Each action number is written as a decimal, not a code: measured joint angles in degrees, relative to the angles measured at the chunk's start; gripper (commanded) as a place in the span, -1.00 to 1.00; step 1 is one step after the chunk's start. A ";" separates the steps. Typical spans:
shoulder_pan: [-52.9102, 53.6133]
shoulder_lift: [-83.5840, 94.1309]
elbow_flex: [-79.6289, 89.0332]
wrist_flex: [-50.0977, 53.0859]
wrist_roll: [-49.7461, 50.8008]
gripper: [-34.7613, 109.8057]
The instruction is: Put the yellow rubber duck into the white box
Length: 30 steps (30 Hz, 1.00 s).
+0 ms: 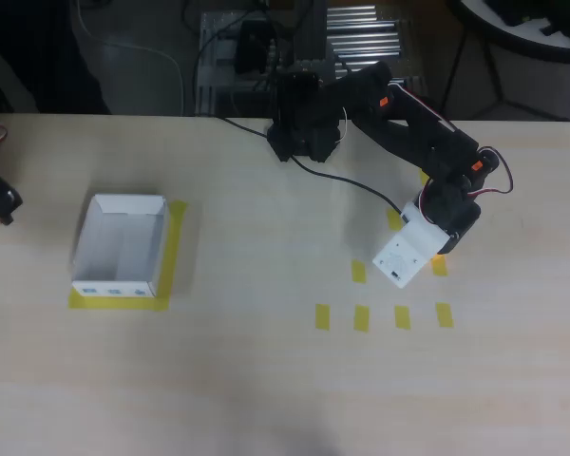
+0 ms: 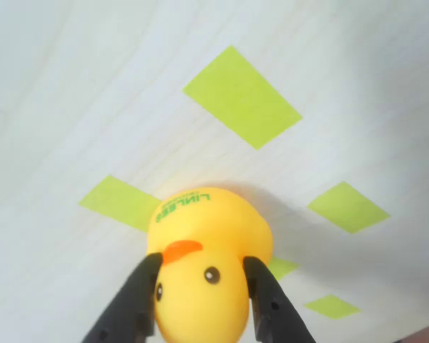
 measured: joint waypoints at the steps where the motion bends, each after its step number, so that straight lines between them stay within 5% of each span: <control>1: 0.09 0.00 -0.26 0.00 0.53 -0.52; 30: 5.71 5.36 1.49 0.00 4.13 -0.52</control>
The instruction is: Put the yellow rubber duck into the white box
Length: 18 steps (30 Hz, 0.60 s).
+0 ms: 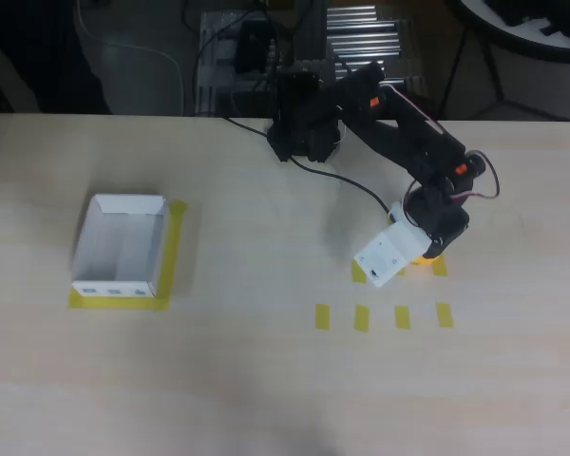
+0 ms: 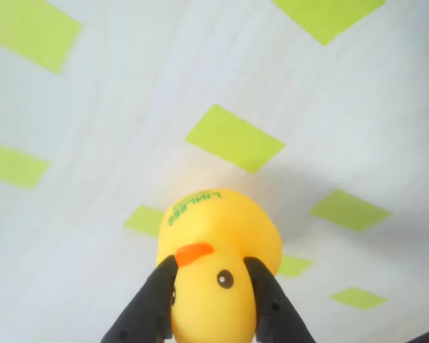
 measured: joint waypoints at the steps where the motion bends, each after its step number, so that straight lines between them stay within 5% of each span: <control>1: 0.44 1.14 0.53 0.00 0.00 -0.52; 18: 8.44 24.26 14.24 0.00 0.00 -0.52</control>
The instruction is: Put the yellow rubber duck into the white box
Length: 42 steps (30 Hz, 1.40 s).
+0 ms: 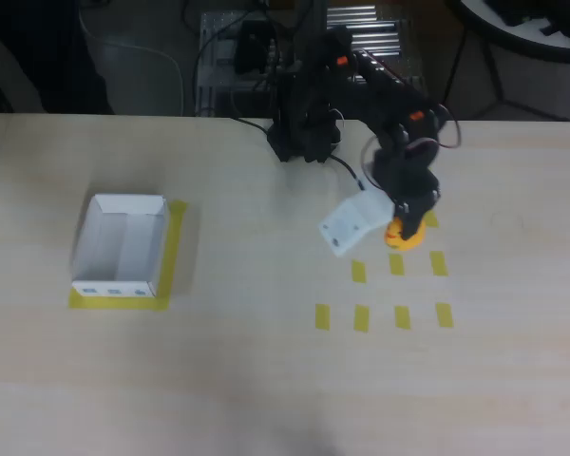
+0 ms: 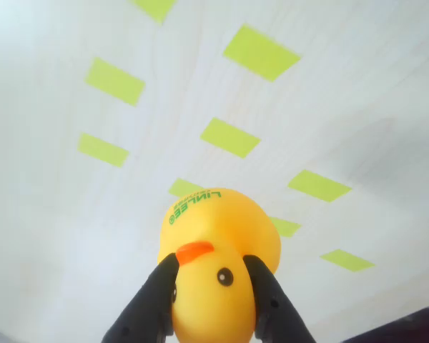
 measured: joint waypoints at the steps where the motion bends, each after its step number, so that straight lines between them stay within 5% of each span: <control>1: 1.14 1.49 0.88 0.18 -0.09 -0.52; 22: 28.65 29.09 19.42 0.70 -7.29 -0.52; 42: 62.93 29.71 20.21 0.88 -22.68 -0.52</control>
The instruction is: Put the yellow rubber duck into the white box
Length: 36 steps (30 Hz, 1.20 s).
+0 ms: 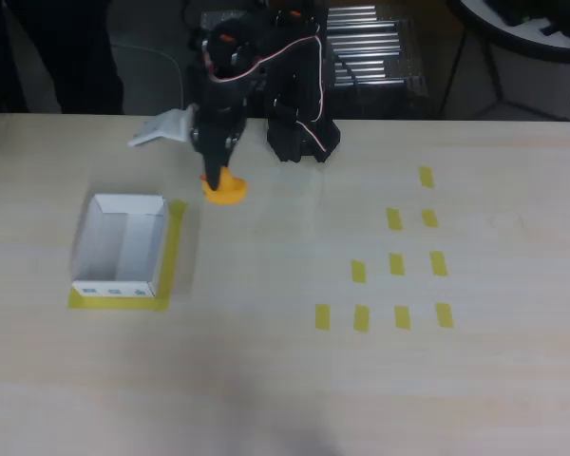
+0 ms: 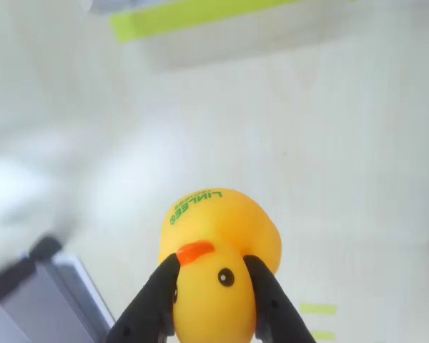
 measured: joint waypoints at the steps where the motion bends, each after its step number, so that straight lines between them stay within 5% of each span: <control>1: 1.76 -1.49 -0.97 0.00 -0.35 -0.52; 23: 26.46 -35.07 -36.74 0.00 -6.77 -0.52; 36: 23.55 -45.00 -40.78 0.00 -6.15 -0.52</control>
